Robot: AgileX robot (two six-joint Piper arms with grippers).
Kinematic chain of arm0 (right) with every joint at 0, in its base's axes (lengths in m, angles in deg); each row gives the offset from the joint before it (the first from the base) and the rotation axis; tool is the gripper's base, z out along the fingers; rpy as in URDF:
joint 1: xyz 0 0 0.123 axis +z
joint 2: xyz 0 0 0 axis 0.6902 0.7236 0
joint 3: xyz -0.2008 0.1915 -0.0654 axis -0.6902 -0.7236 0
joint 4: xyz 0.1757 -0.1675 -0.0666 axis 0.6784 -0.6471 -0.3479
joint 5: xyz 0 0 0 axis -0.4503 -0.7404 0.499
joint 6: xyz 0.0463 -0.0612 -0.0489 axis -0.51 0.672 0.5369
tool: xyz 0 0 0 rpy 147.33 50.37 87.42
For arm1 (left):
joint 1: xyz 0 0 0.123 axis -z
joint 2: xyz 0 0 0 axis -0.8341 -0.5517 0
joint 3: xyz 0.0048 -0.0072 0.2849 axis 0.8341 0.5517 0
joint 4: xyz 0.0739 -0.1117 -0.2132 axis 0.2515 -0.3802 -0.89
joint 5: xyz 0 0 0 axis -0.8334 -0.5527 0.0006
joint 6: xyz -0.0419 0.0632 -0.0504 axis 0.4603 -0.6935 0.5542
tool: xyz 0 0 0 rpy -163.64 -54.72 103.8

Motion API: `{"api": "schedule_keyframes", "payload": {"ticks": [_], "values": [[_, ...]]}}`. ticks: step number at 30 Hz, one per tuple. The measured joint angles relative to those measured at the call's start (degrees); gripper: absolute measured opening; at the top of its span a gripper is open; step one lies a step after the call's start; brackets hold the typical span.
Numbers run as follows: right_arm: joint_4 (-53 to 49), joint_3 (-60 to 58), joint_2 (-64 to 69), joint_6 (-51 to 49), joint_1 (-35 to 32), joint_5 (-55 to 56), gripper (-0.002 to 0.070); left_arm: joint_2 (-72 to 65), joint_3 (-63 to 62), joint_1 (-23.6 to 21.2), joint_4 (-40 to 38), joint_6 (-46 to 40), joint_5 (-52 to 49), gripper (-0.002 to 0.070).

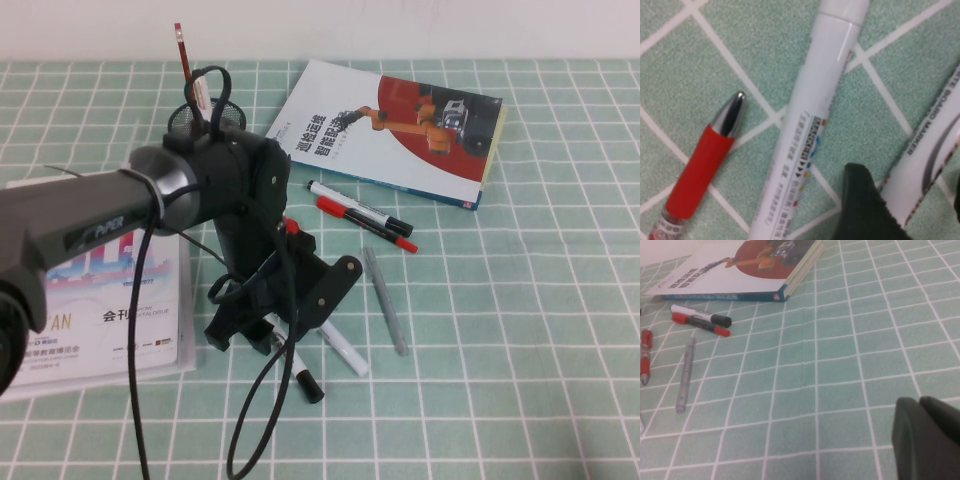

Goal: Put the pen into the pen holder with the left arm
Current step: Pick up the pen on the table

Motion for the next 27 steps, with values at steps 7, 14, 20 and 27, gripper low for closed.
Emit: {"api": "schedule_keyframes", "payload": {"ticks": [7,14,20,27], "values": [[0.0,0.0,0.0,0.0,0.0,0.0,-0.002,-0.7,-0.1,0.0,-0.1,-1.0,0.3,0.0343],[0.0,0.0,0.0,0.0,0.0,0.0,-0.002,-0.8,-0.1,0.0,-0.5,-1.2,0.0,0.0302],[0.0,0.0,0.0,0.0,0.0,0.0,-0.002,-0.9,-0.1,0.0,-1.0,-1.2,-0.2,0.0138],[0.0,0.0,0.0,0.0,0.0,0.0,-0.002,-0.6,0.8,0.0,-1.0,-1.2,0.5,0.0109]]}}
